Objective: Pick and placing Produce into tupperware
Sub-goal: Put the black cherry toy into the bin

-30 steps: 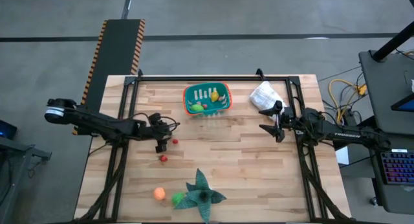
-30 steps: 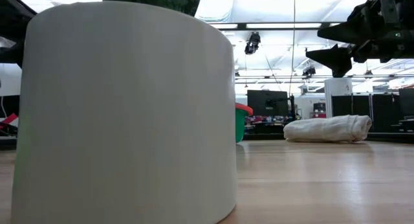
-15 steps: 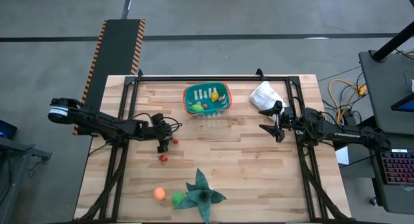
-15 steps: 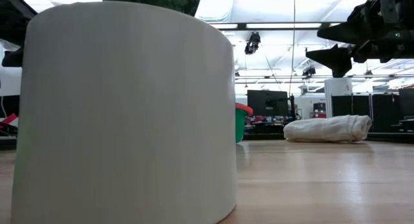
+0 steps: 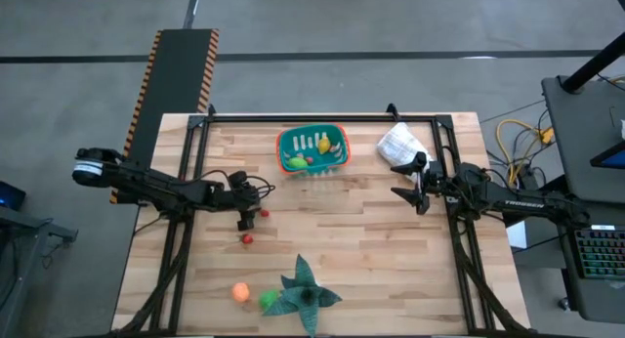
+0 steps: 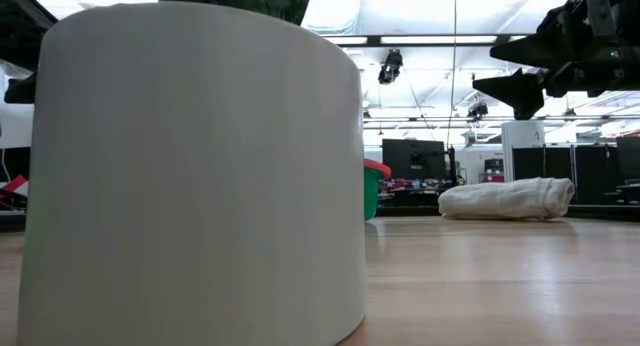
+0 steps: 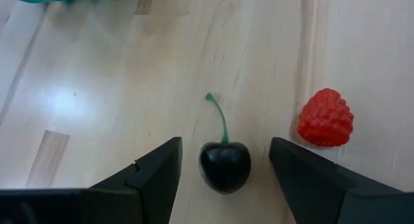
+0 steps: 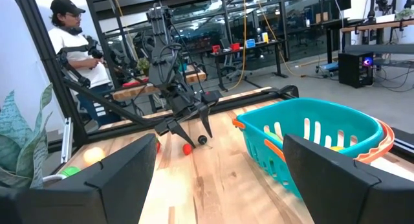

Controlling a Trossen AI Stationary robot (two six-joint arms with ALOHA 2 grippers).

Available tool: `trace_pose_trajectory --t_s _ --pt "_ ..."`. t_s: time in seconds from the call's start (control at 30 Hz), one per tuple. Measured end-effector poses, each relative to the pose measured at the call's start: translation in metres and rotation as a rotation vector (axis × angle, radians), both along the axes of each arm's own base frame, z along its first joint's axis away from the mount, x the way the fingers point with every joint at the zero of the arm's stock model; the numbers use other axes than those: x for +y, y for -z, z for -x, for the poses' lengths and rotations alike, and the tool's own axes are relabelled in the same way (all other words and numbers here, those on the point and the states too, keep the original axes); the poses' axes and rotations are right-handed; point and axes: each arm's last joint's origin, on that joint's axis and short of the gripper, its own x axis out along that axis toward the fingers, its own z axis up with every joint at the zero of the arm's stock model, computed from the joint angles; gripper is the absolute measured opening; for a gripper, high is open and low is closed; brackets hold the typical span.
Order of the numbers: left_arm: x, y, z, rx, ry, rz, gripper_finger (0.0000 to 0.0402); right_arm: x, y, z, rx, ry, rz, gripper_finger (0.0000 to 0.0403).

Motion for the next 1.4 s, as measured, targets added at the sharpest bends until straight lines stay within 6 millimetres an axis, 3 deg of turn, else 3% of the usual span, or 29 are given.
trace_pose_trajectory --t_s 0.87,1.4 --pt "-0.001 0.0 0.0 0.01 0.028 0.028 0.0087 0.0 0.0 0.0 0.0 0.015 -0.001 0.0327" --pt "-0.001 -0.021 -0.012 0.04 0.099 -0.028 0.0089 0.0 0.0 0.0 0.001 0.016 0.005 0.0327"
